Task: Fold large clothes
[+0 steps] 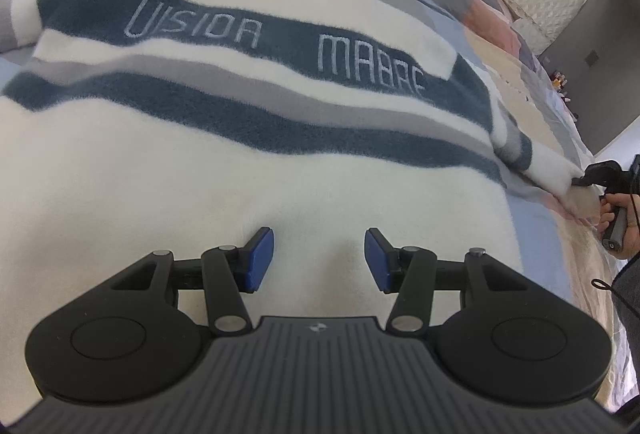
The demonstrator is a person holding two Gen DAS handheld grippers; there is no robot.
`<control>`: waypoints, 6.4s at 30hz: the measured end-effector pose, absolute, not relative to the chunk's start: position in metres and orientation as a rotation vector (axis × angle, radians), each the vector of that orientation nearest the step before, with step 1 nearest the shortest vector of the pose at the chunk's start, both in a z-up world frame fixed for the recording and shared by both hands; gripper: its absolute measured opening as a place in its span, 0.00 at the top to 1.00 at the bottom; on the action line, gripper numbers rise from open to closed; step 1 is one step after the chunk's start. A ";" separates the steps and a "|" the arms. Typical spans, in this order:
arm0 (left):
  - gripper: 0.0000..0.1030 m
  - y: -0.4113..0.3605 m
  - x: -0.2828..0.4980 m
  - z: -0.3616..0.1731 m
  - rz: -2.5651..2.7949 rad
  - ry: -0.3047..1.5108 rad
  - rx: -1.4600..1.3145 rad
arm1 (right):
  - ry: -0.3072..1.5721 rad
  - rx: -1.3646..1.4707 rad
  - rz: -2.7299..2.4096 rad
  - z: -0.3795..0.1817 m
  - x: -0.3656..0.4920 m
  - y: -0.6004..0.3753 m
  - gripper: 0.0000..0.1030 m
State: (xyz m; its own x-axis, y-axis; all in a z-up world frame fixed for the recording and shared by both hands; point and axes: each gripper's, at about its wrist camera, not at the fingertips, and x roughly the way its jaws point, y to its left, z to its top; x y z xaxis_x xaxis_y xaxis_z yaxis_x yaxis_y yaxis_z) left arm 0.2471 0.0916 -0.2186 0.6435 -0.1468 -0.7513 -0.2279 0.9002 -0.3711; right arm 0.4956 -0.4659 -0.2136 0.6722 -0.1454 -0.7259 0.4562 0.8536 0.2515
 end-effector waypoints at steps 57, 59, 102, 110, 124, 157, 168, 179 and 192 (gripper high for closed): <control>0.45 0.079 0.240 -0.216 0.067 0.855 -0.443 | 0.335 0.765 -0.312 -0.177 0.438 -0.545 0.89; 0.45 0.075 0.239 -0.215 0.052 0.857 -0.424 | 0.367 0.753 -0.345 -0.199 0.427 -0.548 0.90; 0.45 0.015 0.163 -0.169 -0.127 0.694 -0.117 | 0.595 0.184 0.070 -0.053 0.257 -0.246 0.40; 0.45 0.008 0.145 -0.166 -0.185 0.694 -0.130 | 0.585 0.229 0.163 -0.070 0.193 -0.206 0.40; 0.59 -0.001 0.128 -0.171 -0.391 0.756 -0.309 | 0.618 0.353 0.123 -0.145 0.174 -0.208 0.40; 0.63 -0.120 0.126 -0.241 -0.293 0.819 0.360 | 0.494 0.633 0.033 -0.157 0.167 -0.269 0.39; 0.85 -0.008 0.122 -0.177 -0.266 0.711 -0.142 | 0.542 0.637 0.054 -0.164 0.175 -0.265 0.39; 0.85 0.116 0.151 -0.180 -0.069 0.720 -0.728 | 0.675 0.627 0.197 -0.177 0.184 -0.244 0.39; 0.74 0.162 0.154 -0.221 -0.004 0.825 -0.997 | 0.830 0.074 0.695 -0.175 0.154 -0.109 0.39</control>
